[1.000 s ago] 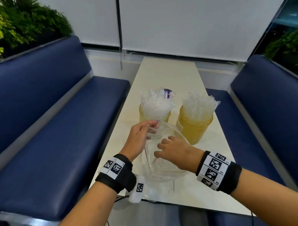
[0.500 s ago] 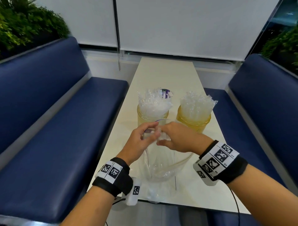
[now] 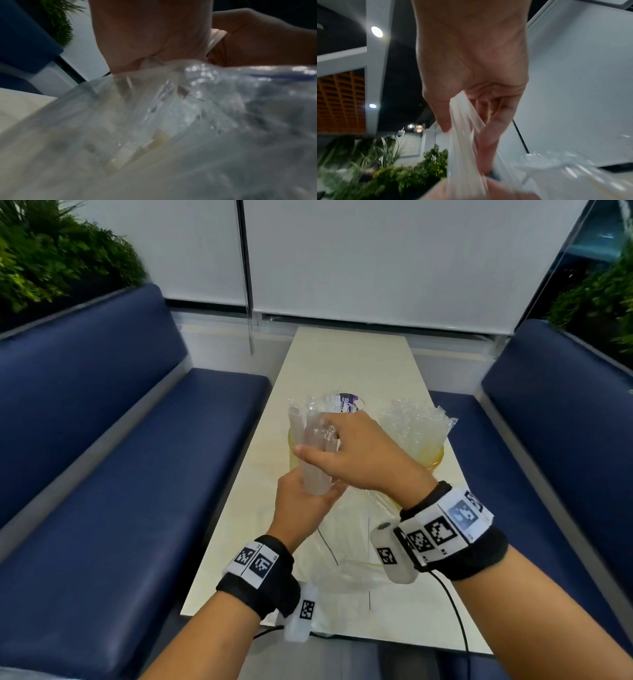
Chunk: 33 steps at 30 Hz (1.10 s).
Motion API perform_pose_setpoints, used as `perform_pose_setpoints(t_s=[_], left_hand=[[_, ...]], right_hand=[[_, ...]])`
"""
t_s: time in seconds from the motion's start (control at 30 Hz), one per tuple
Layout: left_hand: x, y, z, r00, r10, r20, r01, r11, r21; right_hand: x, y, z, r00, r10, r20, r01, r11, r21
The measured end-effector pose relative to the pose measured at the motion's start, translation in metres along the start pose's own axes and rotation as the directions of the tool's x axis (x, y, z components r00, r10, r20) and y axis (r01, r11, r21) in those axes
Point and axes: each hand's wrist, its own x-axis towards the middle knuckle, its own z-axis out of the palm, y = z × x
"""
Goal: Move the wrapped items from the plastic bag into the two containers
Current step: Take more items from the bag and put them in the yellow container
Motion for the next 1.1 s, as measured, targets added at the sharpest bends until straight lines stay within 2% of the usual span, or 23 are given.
perform_pose_setpoints(t_s=[0.13,0.23,0.3,0.4,0.47,0.6,0.7,0.8,0.87,0.93,1.1], left_hand=[[0.002,0.003,-0.001,0.993,0.114,0.006,-0.114,0.993,-0.037],[0.002,0.006,0.005,0.985,0.174,0.006,-0.174,0.985,-0.019],[0.002,0.007,0.006,0.988,0.155,0.003,-0.155,0.987,0.047],[0.0,0.003,0.004,0.996,0.08,0.039,-0.085,0.988,0.131],[-0.001,-0.002,0.003,0.997,0.025,0.075,-0.037,0.987,0.154],[-0.005,-0.016,-0.001,0.998,-0.039,0.049,0.034,0.994,0.104],[-0.006,-0.018,-0.005,0.995,-0.092,0.028,0.09,0.993,0.075],[-0.006,-0.015,-0.01,0.996,-0.082,0.018,0.08,0.992,0.097],[-0.005,-0.013,-0.011,0.995,-0.094,0.014,0.092,0.991,0.098],[-0.005,-0.013,-0.01,0.995,-0.098,0.017,0.096,0.99,0.103],[-0.004,-0.009,-0.008,0.996,-0.084,0.027,0.081,0.991,0.108]], right_hand=[[-0.006,0.004,0.02,0.994,0.022,-0.104,-0.018,0.999,0.039],[-0.006,0.008,0.048,0.989,0.106,-0.108,-0.072,0.957,0.28],[-0.005,0.01,0.066,0.983,0.156,-0.1,-0.096,0.891,0.444],[-0.005,0.004,0.071,0.978,0.179,-0.107,-0.087,0.817,0.569],[-0.006,-0.003,0.058,0.973,0.167,-0.159,-0.037,0.793,0.607],[-0.004,-0.017,0.005,0.947,0.102,-0.304,0.132,0.739,0.66],[0.001,-0.014,-0.05,0.899,0.036,-0.436,0.289,0.7,0.653],[0.011,0.011,-0.094,0.843,-0.014,-0.537,0.369,0.742,0.56],[0.019,0.036,-0.109,0.836,0.003,-0.548,0.342,0.779,0.526],[0.028,0.064,-0.11,0.85,0.055,-0.523,0.261,0.819,0.511],[0.041,0.123,-0.085,0.88,0.207,-0.426,0.057,0.847,0.528]])
